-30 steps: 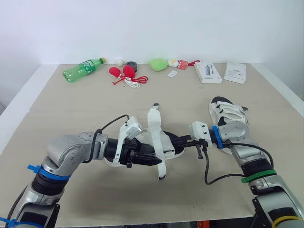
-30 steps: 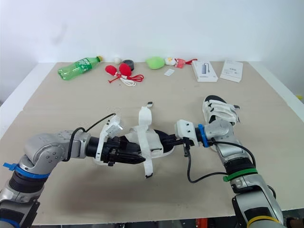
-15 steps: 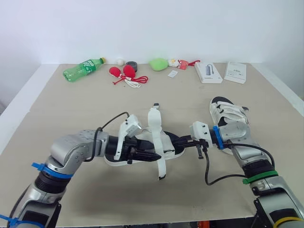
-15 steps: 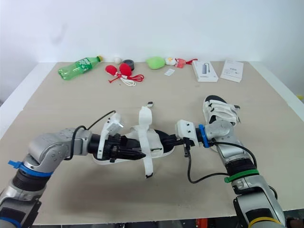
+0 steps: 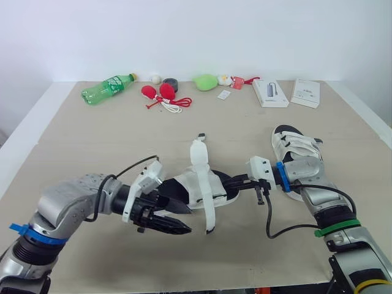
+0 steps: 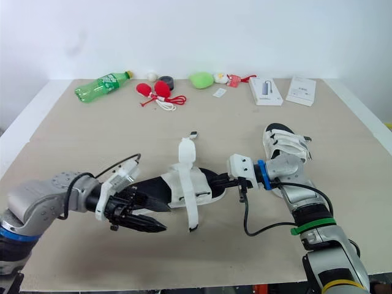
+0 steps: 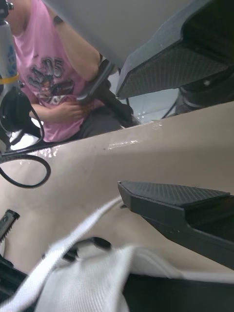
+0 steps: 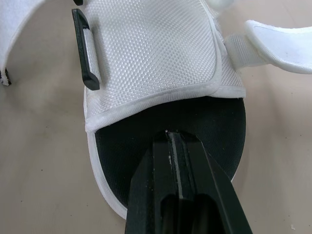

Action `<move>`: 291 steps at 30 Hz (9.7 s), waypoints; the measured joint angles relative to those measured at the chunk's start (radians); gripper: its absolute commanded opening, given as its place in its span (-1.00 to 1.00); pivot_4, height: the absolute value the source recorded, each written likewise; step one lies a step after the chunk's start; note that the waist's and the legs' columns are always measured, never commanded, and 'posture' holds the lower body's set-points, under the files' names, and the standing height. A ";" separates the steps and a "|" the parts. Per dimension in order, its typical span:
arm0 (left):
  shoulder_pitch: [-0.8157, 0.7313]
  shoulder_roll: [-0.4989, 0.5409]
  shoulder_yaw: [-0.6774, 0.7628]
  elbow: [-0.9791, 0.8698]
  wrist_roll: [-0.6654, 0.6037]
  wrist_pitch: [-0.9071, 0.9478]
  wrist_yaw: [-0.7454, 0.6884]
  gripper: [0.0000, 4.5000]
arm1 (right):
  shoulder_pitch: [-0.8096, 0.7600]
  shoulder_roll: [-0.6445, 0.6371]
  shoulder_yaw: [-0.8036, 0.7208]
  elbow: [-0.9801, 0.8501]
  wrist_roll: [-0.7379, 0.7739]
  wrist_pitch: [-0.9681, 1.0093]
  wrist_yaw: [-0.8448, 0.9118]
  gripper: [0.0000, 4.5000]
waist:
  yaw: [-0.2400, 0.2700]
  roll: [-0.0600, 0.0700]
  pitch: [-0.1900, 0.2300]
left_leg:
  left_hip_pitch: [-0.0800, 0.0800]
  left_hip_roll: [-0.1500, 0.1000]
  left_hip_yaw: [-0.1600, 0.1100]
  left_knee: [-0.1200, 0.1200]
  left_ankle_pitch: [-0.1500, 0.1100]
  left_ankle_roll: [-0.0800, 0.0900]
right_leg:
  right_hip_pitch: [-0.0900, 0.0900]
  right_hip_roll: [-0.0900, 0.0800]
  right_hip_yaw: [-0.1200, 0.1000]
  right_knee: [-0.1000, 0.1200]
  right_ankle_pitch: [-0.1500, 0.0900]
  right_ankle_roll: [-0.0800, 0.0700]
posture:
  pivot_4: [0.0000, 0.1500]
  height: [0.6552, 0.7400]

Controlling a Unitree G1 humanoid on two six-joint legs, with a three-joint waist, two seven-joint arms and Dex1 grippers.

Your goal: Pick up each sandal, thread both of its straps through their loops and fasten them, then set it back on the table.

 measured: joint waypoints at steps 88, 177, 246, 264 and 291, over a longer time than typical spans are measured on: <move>-0.489 -0.180 -0.035 0.673 0.088 0.174 -0.104 -0.97 | 0.011 -0.008 -0.004 -0.020 0.000 0.016 -0.016 -1.00 | -0.002 -0.001 0.000 | 0.000 -0.001 -0.006 -0.002 0.000 0.000 | 0.001 0.005 0.000 0.001 -0.004 0.002 | 1.00 1.00; -0.488 -0.171 -0.039 0.593 0.123 0.270 -0.198 -0.97 | 0.011 -0.015 0.000 -0.028 -0.009 0.006 -0.017 -1.00 | -0.001 -0.001 0.000 | -0.001 -0.002 -0.007 -0.001 0.000 0.000 | 0.002 0.004 -0.001 0.003 -0.003 0.008 | 1.00 1.00; -0.435 -0.211 -0.046 0.521 0.253 -0.014 -0.107 -0.97 | -0.021 -0.012 0.011 0.036 -0.031 -0.057 -0.003 -1.00 | -0.001 -0.001 0.000 | 0.000 -0.002 -0.006 0.004 0.000 0.000 | 0.004 0.004 0.000 0.003 -0.002 0.004 | 1.00 1.00; -0.313 -0.163 -0.098 0.345 0.232 0.053 -0.090 0.31 | -0.021 -0.015 0.011 0.041 -0.039 -0.079 -0.003 -1.00 | -0.001 -0.001 0.000 | 0.001 -0.001 -0.006 0.004 0.000 0.000 | 0.005 0.004 0.000 0.003 -0.002 0.003 | 1.00 1.00; -0.144 -0.045 -0.134 0.195 0.178 0.031 -0.096 0.46 | -0.022 -0.008 0.011 0.049 -0.039 -0.072 -0.002 -1.00 | 0.001 -0.004 0.000 | 0.005 0.000 -0.006 0.001 0.001 -0.001 | 0.006 0.003 -0.001 0.003 -0.003 -0.001 | 1.00 1.00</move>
